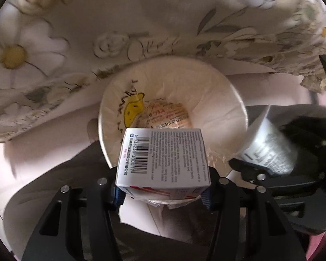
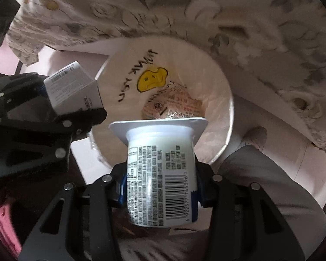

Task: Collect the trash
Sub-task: 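Carry the box and yogurt cup with both tools over the white paper bowl, then open both tools to drop the box and yogurt cup into the bowl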

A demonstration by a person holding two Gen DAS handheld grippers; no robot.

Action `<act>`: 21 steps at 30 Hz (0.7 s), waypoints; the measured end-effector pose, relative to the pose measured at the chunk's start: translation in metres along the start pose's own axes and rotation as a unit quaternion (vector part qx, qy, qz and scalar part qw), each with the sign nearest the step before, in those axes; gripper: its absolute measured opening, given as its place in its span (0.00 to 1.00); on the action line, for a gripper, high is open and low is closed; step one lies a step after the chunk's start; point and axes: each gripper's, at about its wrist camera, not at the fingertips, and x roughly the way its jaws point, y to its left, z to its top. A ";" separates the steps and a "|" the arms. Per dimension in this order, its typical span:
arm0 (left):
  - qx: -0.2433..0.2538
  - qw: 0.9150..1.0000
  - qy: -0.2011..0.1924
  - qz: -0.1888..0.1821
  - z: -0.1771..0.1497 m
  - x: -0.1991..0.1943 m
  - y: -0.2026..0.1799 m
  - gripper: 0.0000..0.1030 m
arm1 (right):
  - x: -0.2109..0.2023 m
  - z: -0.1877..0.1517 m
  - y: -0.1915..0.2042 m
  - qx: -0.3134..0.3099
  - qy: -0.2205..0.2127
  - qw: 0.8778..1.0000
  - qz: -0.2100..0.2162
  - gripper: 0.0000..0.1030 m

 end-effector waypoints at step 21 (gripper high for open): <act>-0.062 0.996 0.059 -0.026 0.029 0.085 0.022 0.55 | 0.073 0.023 -0.015 0.015 0.038 0.999 -0.005 0.47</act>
